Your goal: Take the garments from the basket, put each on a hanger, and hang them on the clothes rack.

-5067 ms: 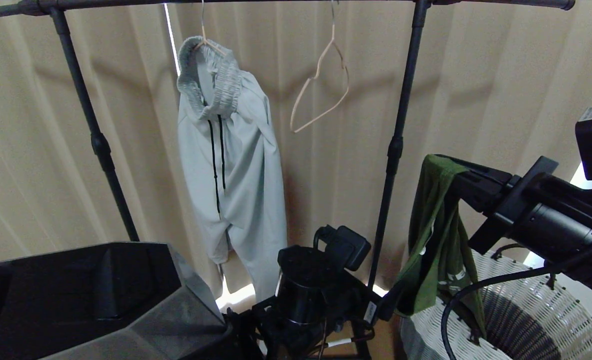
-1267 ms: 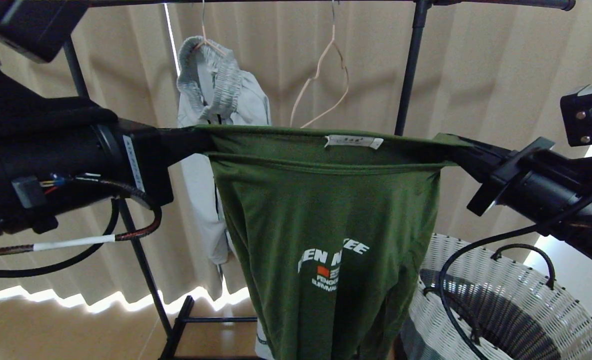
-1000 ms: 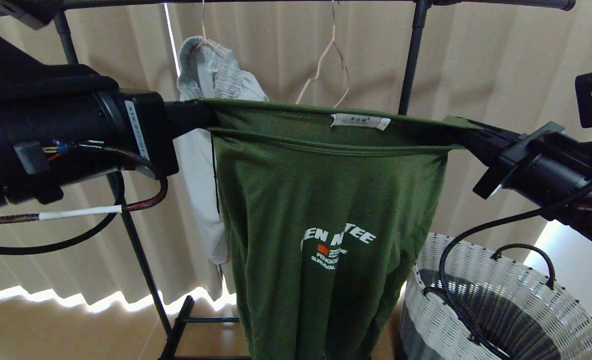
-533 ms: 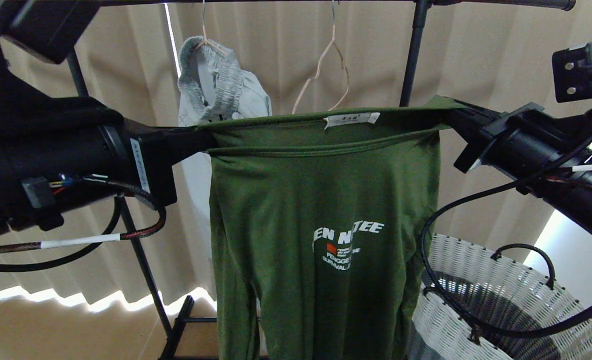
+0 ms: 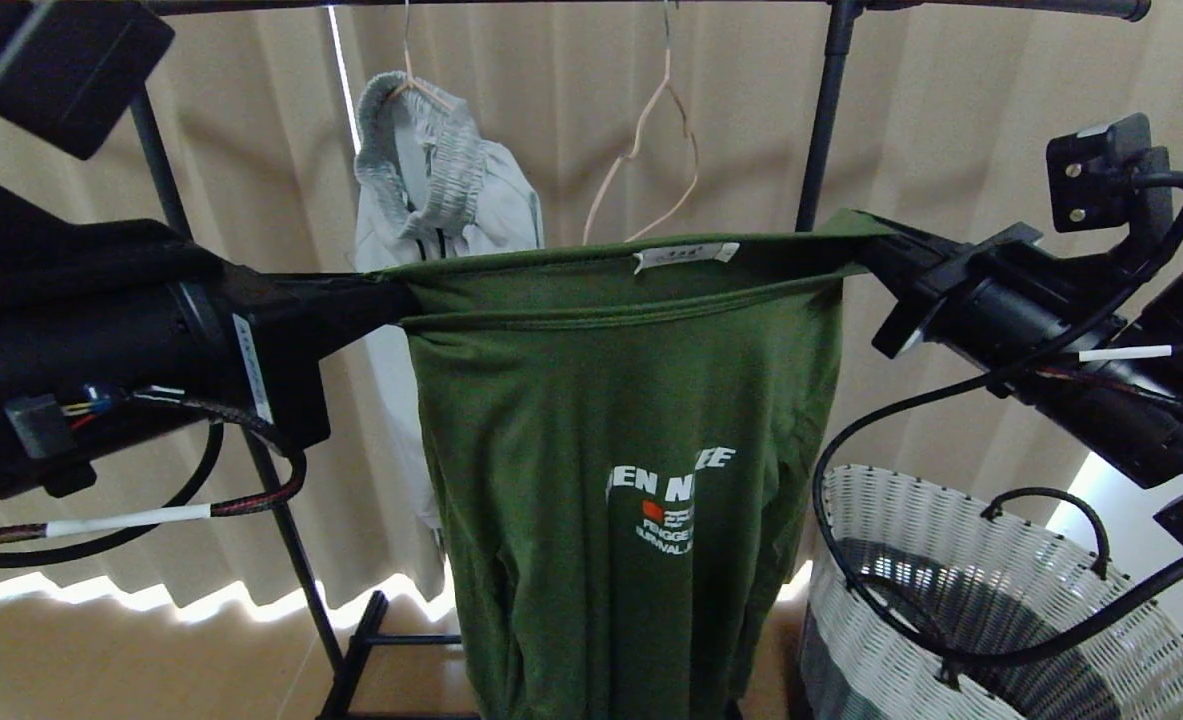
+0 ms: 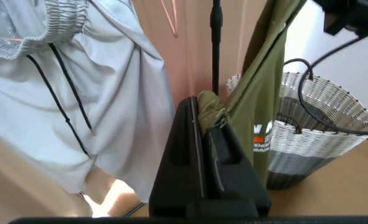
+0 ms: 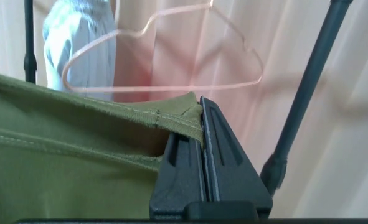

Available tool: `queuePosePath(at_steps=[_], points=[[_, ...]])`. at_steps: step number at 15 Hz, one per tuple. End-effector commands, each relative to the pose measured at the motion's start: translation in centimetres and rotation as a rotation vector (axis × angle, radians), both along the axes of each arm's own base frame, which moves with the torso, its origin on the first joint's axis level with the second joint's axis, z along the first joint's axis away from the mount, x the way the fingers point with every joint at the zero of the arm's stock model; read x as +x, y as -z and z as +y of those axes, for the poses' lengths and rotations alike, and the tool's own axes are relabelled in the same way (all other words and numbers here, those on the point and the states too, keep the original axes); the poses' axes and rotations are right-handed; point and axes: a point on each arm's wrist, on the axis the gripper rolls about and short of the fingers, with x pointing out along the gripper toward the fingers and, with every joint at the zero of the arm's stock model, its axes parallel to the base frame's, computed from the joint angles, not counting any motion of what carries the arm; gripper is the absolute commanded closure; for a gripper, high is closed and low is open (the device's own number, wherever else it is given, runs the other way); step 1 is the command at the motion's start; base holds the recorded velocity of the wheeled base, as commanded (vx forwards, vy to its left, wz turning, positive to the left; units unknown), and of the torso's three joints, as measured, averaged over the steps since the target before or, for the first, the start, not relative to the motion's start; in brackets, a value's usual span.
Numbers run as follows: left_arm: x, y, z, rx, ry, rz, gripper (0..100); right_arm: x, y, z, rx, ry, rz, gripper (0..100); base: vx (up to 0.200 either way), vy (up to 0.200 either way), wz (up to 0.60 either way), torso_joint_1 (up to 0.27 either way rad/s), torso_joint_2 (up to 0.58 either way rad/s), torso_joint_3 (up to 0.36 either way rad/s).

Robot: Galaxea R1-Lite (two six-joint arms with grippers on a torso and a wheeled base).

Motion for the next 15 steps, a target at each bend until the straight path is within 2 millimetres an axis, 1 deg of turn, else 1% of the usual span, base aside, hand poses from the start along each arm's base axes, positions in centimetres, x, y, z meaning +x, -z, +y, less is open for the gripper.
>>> queuePosePath(at_steps=[1,3,4,5,6,7,9,11,15], points=[[0.3,-0.1,-0.2,-0.008,-0.002,-0.008,100,-1.7,-0.8,-0.7,-0.011,0.004,-0.009,100,0.000,0.000,0.00,0.000,0.00,0.000],[1.7,0.3,-1.2,-0.021,-0.007,-0.020,100,-3.3,-1.8,-1.3,-0.021,0.003,-0.001,100,0.000,0.000,0.00,0.000,0.00,0.000],[2.4,0.5,-1.8,-0.025,-0.006,-0.024,100,-5.0,-2.6,-2.0,-0.026,-0.004,0.012,100,0.000,0.000,0.00,0.000,0.00,0.000],[3.1,0.6,-2.4,-0.034,-0.006,-0.034,100,-6.0,-3.0,-2.3,-0.029,-0.012,0.021,100,0.000,0.000,0.00,0.000,0.00,0.000],[3.7,0.5,-2.8,-0.039,-0.006,-0.040,100,-6.7,-3.1,-2.4,-0.030,-0.018,0.026,100,0.000,0.000,0.00,0.000,0.00,0.000],[4.8,0.1,-3.7,-0.053,-0.007,-0.057,100,-8.4,-3.2,-2.5,-0.028,-0.052,0.024,100,0.000,0.000,0.00,0.000,0.00,0.000],[5.4,-0.4,-4.3,-0.060,-0.004,-0.067,100,-10.0,-2.2,-2.2,-0.038,-0.108,0.040,100,0.000,0.000,0.00,0.000,0.00,0.000],[6.0,-0.3,-4.7,-0.059,-0.004,-0.064,100,-10.5,-1.3,-1.8,-0.055,-0.162,0.055,100,0.000,0.000,0.00,0.000,0.00,0.000],[6.2,-0.2,-4.8,-0.058,-0.006,-0.061,100,-10.1,-1.3,-1.7,-0.058,-0.160,0.062,100,0.000,0.000,0.00,0.000,0.00,0.000]])
